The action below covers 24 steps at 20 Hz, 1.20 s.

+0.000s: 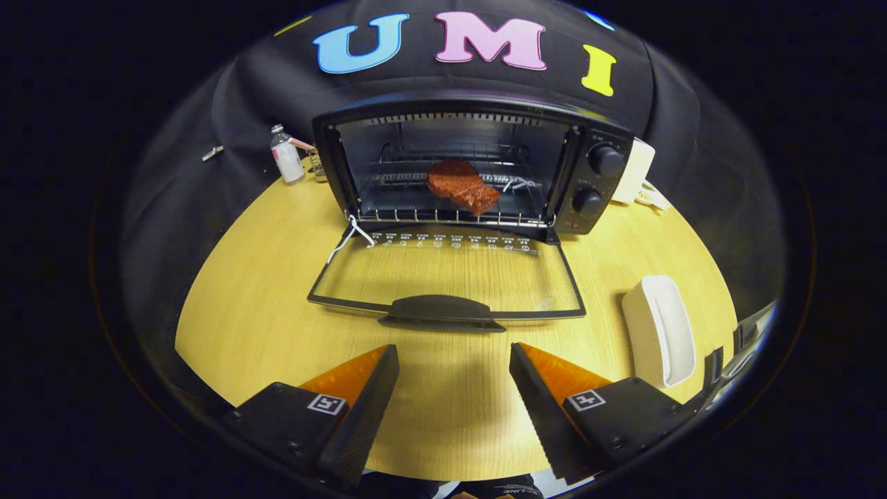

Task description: Open the toaster oven, put the food inside, and close the toaster oven door.

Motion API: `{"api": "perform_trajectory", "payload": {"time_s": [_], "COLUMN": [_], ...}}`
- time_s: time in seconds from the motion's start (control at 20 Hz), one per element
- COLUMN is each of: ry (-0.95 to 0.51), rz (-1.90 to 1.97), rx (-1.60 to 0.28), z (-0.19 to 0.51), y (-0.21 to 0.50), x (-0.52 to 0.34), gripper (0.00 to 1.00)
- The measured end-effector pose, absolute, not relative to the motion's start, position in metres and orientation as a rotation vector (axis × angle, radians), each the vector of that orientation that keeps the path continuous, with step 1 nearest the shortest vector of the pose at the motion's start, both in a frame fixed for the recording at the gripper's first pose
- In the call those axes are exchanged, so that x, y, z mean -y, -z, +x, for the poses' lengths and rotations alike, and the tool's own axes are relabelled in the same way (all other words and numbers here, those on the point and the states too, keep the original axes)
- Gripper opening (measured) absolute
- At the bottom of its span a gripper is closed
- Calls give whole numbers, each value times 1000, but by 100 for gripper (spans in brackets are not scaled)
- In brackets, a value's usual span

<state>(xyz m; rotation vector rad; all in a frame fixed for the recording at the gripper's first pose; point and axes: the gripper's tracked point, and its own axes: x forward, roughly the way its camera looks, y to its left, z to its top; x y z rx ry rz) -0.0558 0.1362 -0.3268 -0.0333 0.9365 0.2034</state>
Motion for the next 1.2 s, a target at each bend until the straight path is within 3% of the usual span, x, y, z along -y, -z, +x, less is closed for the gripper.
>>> {"api": "perform_trajectory", "payload": {"time_s": [0.6, 1.2], "ry": [-93, -175], "rz": [15, 31], "rx": [-1014, -950], "z": [-35, -37], "y": [364, 317], "x": [-144, -143], "gripper": [99, 99]}}
